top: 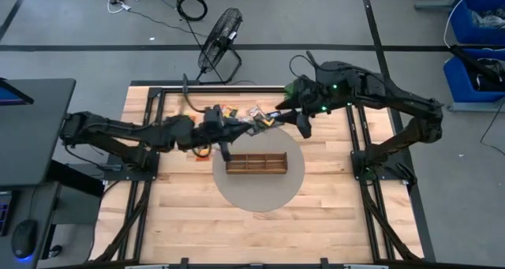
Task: Pick & Place Tea
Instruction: Put the blue tea bag into the right section of the wooden organizer
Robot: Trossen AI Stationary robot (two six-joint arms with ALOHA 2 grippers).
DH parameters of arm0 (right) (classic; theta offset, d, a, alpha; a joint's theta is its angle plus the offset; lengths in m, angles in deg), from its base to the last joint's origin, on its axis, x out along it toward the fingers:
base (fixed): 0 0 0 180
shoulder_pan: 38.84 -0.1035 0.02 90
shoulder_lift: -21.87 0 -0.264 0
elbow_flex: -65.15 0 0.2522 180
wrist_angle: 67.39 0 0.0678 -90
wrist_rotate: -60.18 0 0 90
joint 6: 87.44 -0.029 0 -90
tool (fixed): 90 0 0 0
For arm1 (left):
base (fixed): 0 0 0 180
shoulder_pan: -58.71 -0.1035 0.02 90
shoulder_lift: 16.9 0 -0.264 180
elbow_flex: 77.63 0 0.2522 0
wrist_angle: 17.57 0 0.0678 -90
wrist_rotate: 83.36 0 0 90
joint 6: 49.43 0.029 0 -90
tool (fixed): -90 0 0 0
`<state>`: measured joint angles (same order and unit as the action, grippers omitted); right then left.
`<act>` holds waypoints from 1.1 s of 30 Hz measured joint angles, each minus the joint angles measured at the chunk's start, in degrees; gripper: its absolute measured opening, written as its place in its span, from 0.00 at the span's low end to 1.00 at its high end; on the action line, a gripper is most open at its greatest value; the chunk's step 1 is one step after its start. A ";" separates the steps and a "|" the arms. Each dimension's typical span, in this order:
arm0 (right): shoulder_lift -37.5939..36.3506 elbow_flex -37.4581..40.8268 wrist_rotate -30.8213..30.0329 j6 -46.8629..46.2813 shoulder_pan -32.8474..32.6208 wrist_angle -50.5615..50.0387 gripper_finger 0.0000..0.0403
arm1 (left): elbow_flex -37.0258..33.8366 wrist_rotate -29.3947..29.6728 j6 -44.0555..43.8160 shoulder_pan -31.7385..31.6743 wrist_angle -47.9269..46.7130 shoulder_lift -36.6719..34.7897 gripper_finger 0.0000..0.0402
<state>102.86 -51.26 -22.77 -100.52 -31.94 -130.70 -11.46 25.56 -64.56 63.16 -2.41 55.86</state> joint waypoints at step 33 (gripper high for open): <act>5.83 0.02 7.06 -5.60 1.75 6.98 0.48 | -4.94 1.74 1.56 -3.70 11.52 -0.41 0.01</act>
<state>108.70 -51.24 -15.70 -106.11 -30.19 -123.72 -16.41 27.30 -62.99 59.46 9.11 55.45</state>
